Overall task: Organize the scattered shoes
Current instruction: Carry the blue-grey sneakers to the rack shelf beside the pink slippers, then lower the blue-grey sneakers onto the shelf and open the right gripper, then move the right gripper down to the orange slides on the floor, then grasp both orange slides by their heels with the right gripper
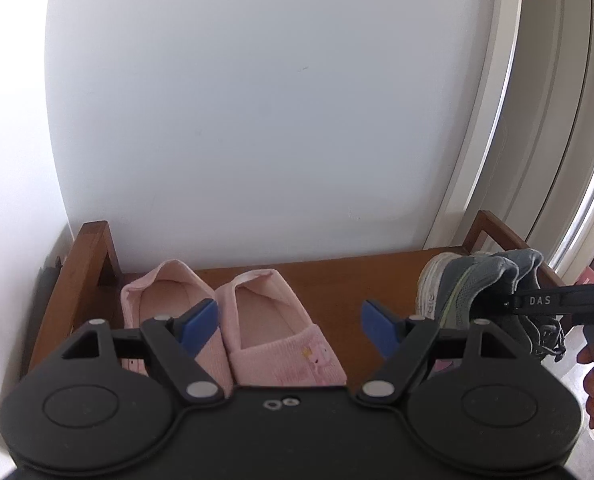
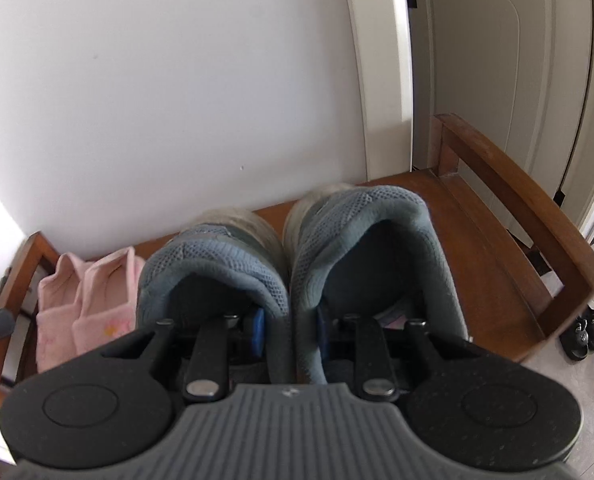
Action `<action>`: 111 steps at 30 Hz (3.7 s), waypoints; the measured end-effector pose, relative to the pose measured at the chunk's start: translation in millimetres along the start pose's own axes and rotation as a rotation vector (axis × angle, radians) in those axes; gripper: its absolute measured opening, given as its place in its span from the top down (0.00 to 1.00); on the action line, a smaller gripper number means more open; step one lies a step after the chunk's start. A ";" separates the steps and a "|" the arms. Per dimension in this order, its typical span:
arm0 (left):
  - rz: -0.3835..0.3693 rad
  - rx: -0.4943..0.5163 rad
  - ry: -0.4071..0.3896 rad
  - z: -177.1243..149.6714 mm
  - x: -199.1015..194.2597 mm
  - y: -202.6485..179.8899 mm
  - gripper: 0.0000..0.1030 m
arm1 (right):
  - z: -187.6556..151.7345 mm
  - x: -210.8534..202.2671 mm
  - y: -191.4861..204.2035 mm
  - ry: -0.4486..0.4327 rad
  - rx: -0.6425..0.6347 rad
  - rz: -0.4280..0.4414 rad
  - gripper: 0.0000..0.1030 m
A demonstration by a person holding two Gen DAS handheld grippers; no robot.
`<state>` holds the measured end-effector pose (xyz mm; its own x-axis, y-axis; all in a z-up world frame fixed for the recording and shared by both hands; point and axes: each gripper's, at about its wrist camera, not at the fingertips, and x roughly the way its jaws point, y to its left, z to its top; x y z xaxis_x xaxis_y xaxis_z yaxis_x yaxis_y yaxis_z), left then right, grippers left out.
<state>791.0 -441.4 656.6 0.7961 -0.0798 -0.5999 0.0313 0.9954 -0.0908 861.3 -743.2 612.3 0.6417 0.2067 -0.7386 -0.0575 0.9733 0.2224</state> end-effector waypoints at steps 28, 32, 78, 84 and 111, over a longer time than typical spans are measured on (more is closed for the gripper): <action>-0.013 0.034 0.057 14.5 50.9 14.5 0.23 | 43.8 104.0 64.0 -0.026 -0.041 -0.089 0.48; 0.000 0.036 0.044 5.2 30.9 13.8 0.23 | 27.2 47.4 55.3 -0.132 -0.034 -0.050 0.39; 0.378 -0.327 0.379 -680.5 -445.6 275.5 0.23 | -854.7 -48.4 323.8 0.798 -0.332 0.261 0.53; 0.414 -0.222 0.399 -760.0 -423.9 315.6 0.23 | -945.8 -15.2 361.9 0.798 -0.198 0.125 0.53; 0.330 -0.135 0.367 -879.9 -313.7 379.2 0.23 | -1021.4 111.7 363.6 0.807 -0.146 -0.059 0.20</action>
<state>21.4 -86.0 110.9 0.4850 0.2004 -0.8513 -0.2841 0.9567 0.0634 130.9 -263.8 -39.4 -0.0978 0.1090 -0.9892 -0.1751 0.9766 0.1249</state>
